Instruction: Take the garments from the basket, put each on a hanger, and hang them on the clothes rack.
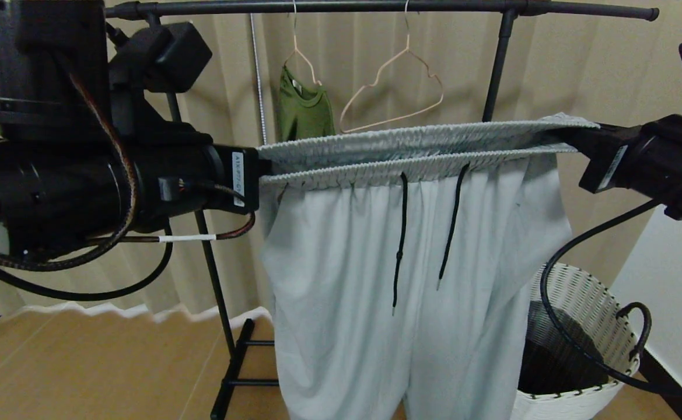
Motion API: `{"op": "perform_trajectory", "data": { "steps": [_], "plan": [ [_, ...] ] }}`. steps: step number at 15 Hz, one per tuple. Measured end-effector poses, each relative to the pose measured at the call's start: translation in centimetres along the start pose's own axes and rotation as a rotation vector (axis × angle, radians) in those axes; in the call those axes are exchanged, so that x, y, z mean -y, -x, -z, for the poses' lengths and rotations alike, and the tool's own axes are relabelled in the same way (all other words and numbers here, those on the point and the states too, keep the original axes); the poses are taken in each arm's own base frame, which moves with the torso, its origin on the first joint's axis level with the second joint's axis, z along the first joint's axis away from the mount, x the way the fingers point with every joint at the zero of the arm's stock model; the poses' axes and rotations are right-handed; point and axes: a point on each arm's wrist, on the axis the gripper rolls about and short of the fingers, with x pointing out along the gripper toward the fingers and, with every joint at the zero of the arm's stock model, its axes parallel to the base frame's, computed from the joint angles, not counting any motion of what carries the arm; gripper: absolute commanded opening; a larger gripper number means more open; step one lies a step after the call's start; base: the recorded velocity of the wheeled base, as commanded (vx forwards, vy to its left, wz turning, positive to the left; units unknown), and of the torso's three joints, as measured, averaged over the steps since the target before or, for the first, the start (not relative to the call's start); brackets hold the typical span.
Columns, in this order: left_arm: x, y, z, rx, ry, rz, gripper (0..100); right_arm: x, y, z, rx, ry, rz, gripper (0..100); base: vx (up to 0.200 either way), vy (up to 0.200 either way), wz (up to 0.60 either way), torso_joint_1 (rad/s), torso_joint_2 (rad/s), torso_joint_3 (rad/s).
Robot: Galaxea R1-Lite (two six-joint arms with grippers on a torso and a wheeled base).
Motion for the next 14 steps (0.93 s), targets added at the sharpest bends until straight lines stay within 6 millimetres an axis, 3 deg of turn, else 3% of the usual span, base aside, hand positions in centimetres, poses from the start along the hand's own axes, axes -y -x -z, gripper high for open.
{"op": "perform_trajectory", "data": {
  "steps": [8,9,14],
  "plan": [
    [-0.1,0.7,-1.2,0.08,-0.057,0.004,0,0.0,0.4,-0.9,0.039,-0.002,-0.006,0,0.0,0.0,0.0,0.0,0.0,0.0],
    [-0.1,0.8,-1.2,0.083,-0.057,0.003,0,0.0,0.4,-0.9,0.037,-0.002,-0.007,100,0.0,0.0,0.0,0.0,0.0,0.0],
    [-0.2,0.7,-0.9,0.075,-0.054,-0.005,0,-0.3,0.7,0.5,-0.009,-0.008,-0.019,100,0.0,0.0,0.0,0.0,0.0,0.0]
  ]
}}
